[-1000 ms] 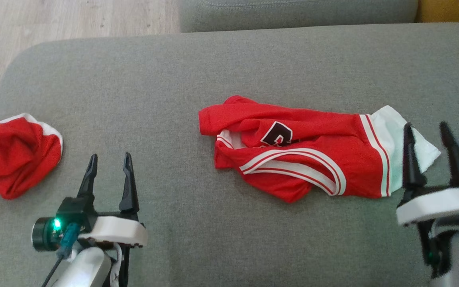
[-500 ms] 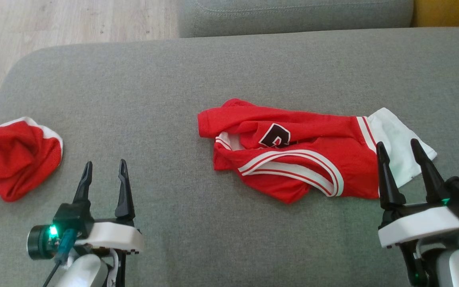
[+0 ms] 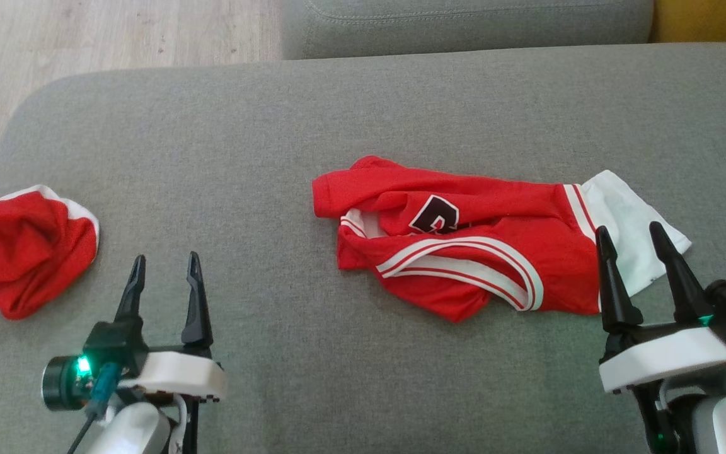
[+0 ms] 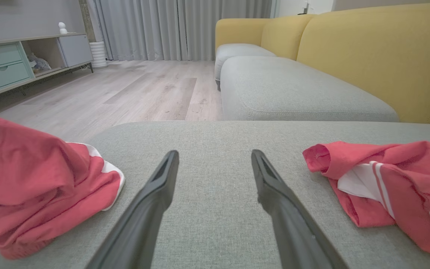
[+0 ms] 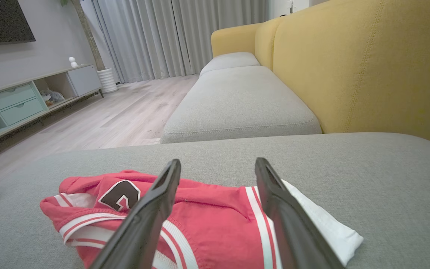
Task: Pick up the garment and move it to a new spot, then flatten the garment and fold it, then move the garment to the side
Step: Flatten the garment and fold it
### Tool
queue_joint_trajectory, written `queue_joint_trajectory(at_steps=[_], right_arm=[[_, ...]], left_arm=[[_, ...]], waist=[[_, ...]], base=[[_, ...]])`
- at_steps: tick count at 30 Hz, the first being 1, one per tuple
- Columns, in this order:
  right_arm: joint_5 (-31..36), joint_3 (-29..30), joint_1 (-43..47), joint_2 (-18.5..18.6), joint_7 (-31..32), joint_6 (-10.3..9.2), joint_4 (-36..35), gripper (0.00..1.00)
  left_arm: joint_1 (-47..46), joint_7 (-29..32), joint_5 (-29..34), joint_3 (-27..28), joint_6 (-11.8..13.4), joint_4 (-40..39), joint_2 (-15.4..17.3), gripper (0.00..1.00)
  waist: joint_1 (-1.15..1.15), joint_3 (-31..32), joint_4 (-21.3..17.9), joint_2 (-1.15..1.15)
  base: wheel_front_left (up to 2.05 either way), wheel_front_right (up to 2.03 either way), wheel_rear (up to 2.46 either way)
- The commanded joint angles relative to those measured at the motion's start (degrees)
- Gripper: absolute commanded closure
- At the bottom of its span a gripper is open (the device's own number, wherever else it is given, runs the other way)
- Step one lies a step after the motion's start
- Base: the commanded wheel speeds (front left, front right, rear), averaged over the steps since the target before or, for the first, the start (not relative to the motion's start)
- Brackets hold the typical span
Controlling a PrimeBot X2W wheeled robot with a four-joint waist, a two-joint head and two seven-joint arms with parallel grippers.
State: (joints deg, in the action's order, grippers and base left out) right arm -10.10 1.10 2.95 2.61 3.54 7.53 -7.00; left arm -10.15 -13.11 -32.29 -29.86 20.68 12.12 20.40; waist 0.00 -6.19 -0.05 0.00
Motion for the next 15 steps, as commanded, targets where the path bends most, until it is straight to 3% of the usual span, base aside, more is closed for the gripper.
queue_joint_trajectory(at_steps=[1, 7, 15], right_arm=[[-0.41, -1.11, -1.17, 0.27, 0.12, -0.04, -2.36, 0.0], [-0.27, -0.74, -1.36, 0.27, 0.24, -0.04, -2.72, 0.0], [0.32, -0.36, -2.76, 0.27, 0.32, -0.04, -3.14, 0.0]], left_arm=[[-1.75, 0.08, 0.02, 1.78, 0.25, -1.89, 1.69, 0.0], [-6.02, 3.01, 1.95, -2.34, -1.56, -4.39, 0.16, 0.0], [-16.44, 10.74, 3.09, -9.31, -5.85, -3.61, -6.21, 0.0]], waist=[[0.0, -0.06, 0.0, 0.0], [0.0, -1.18, 0.37, 0.0], [0.0, -3.94, 0.62, 0.0]], base=[[0.0, 0.0, 0.0], [0.0, 0.0, 0.0], [0.0, 0.0, 0.0]])
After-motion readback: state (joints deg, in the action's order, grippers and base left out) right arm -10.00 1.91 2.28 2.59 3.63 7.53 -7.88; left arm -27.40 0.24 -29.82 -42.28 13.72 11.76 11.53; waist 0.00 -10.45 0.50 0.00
